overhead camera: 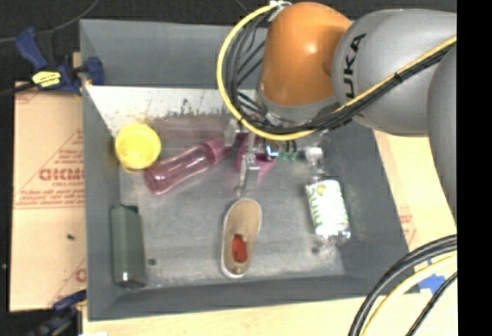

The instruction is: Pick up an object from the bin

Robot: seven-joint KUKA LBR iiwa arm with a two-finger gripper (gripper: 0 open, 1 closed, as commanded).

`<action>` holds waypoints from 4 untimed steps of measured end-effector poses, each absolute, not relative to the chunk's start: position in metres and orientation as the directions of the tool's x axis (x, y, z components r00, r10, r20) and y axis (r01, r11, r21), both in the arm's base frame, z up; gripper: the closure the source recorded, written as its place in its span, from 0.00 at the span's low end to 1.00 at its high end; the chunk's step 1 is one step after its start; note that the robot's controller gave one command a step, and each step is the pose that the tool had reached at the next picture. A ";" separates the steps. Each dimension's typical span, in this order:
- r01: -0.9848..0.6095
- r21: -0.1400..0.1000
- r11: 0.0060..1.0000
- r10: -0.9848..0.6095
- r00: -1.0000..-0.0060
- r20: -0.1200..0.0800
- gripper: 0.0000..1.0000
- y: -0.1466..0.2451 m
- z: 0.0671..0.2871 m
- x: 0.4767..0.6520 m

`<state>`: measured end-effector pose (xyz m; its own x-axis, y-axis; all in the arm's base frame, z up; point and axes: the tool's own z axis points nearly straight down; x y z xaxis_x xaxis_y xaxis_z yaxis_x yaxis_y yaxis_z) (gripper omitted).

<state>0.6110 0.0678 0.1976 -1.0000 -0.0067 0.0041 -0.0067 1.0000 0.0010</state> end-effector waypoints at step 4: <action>-0.283 0.001 0.959 -0.283 -0.959 -0.009 1.00 0.030 0.096 0.543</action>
Offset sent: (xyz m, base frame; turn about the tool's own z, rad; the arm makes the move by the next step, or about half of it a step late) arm -0.0562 -0.0435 -0.0778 -0.0608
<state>0.5427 0.0298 0.0957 -0.9592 -0.2825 -0.0089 -0.2825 0.9593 0.0011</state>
